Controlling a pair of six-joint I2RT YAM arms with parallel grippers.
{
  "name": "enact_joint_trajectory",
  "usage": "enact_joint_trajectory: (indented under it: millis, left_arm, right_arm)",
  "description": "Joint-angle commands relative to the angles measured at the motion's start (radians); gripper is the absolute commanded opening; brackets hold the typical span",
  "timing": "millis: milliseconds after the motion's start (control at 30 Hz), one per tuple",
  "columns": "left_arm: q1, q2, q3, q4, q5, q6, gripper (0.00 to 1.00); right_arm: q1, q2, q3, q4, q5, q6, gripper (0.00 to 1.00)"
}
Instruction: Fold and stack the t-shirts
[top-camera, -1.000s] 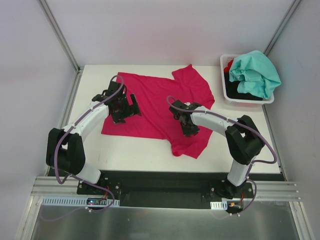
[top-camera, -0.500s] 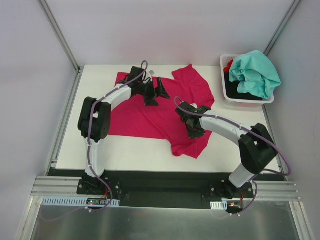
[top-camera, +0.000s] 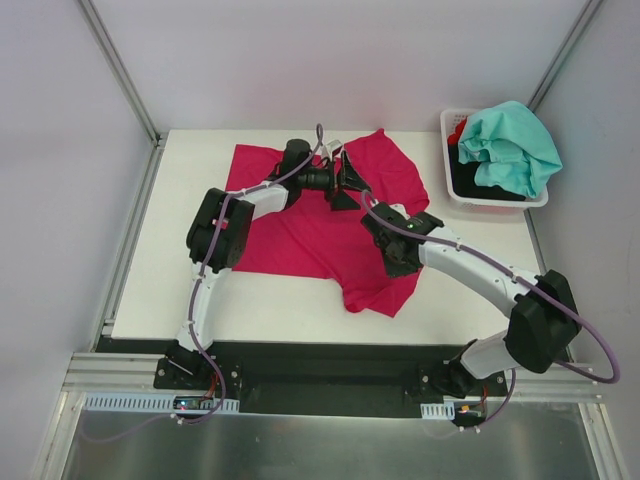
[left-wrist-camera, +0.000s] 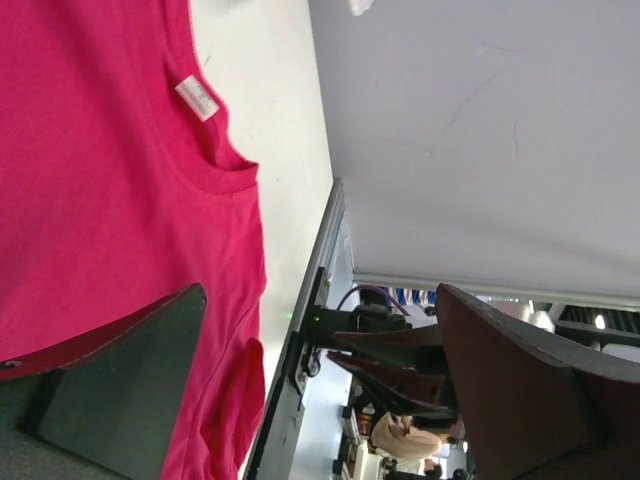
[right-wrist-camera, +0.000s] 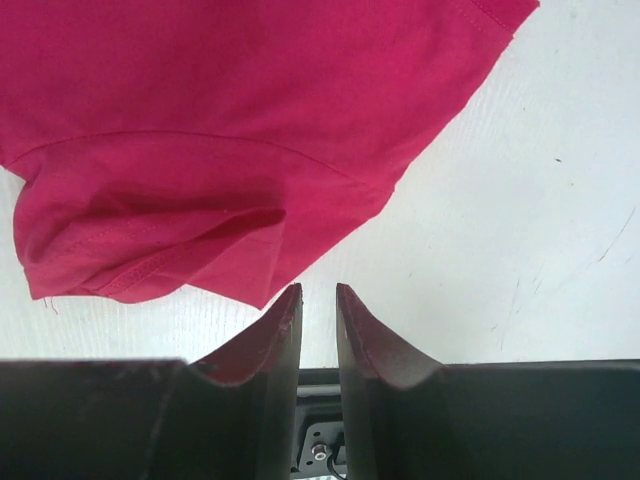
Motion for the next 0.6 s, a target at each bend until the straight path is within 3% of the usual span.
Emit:
enact_joint_trajectory:
  millis: [0, 367, 567]
  left_arm:
    - [0.005, -0.011, -0.034, -0.045, 0.005, 0.057, 0.99]
    - [-0.003, 0.054, -0.008, -0.109, -0.065, 0.085, 0.99]
    - [-0.017, 0.140, 0.033, -0.003, -0.087, 0.010, 0.99]
  right_arm:
    - [0.015, -0.069, 0.048, -0.073, 0.019, 0.025, 0.24]
    - [0.060, -0.065, 0.034, -0.068, 0.009, 0.049, 0.23]
    - [0.081, -0.037, -0.008, -0.025, 0.000, 0.074, 0.22]
